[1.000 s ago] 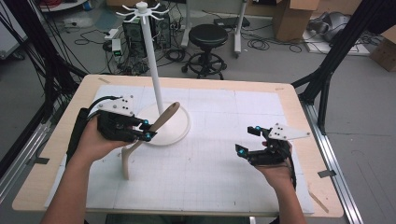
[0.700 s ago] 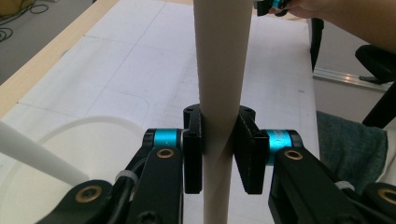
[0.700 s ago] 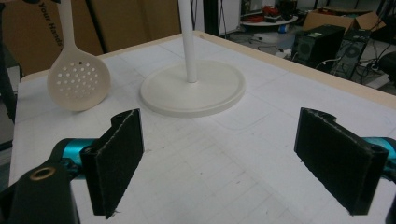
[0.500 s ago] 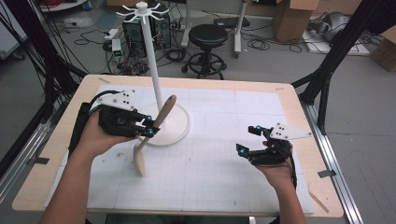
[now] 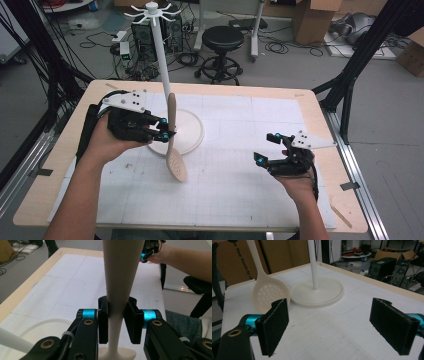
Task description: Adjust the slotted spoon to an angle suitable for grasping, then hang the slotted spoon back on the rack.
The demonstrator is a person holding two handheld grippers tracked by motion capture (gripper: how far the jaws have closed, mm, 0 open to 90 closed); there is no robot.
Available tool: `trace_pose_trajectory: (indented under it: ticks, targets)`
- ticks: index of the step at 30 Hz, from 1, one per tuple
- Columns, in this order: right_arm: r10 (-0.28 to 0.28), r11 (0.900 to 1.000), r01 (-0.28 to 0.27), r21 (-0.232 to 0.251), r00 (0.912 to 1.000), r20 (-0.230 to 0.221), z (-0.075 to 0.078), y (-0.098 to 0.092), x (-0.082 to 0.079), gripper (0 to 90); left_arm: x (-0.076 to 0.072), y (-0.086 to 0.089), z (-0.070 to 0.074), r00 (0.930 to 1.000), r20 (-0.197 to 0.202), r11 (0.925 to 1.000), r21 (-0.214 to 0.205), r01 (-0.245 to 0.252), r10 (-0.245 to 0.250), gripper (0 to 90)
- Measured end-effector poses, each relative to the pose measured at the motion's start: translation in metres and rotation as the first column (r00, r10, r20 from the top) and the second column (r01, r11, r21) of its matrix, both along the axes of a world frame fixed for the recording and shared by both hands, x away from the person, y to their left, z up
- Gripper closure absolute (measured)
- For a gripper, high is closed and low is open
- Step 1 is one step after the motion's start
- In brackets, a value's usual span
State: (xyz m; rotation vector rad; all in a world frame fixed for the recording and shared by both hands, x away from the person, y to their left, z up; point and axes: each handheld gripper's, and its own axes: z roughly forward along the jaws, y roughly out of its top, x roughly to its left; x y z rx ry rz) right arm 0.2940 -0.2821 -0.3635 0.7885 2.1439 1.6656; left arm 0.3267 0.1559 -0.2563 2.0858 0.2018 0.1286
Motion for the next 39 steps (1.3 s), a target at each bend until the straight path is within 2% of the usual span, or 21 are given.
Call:
trace_pose_trajectory:
  ticks: [11,17,18,19,23,28,34,39]
  targets:
    - [0.01,0.9999,-0.01,0.014,0.9999,0.004,0.003,-0.001,0.0,14.9,0.0,-0.004,0.003,0.9997,0.01,0.9997,-0.015,0.021,-0.021,74.8]
    - [0.034,0.9959,-0.037,0.082,0.9989,0.031,0.018,-0.001,0.002,14.9,0.002,-0.01,0.005,0.9993,0.011,0.9992,-0.017,0.035,-0.035,74.8]
    - [0.034,0.9959,-0.037,0.082,0.9989,0.031,0.018,-0.001,0.002,14.9,0.002,-0.011,0.006,0.9992,0.013,0.9991,-0.016,0.038,-0.038,74.8]
    - [0.053,0.9935,-0.057,0.099,0.9977,0.042,0.023,0.001,0.004,14.9,0.003,-0.014,0.006,0.9988,0.012,0.9988,-0.016,0.047,-0.047,74.8]
    - [0.089,0.9912,-0.093,0.094,0.995,0.046,0.034,0.009,0.011,14.9,0.002,-0.019,0.007,0.9982,0.021,0.9983,-0.014,0.056,-0.056,74.8]
    - [0.143,0.982,-0.151,0.113,0.9869,0.075,0.057,0.021,0.016,14.9,0.001,-0.029,0.007,0.9969,0.028,0.9969,-0.025,0.075,-0.074,74.8]
    - [0.219,0.9643,-0.233,0.127,0.9695,0.109,0.086,0.04,0.022,14.9,0.001,-0.04,0.009,0.9947,0.039,0.9949,-0.029,0.096,-0.095,74.8]
    - [0.275,0.9467,-0.292,0.136,0.9524,0.132,0.102,0.056,0.024,15.0,0.002,-0.047,0.011,0.9939,0.037,0.9938,-0.035,0.105,-0.104,74.8]
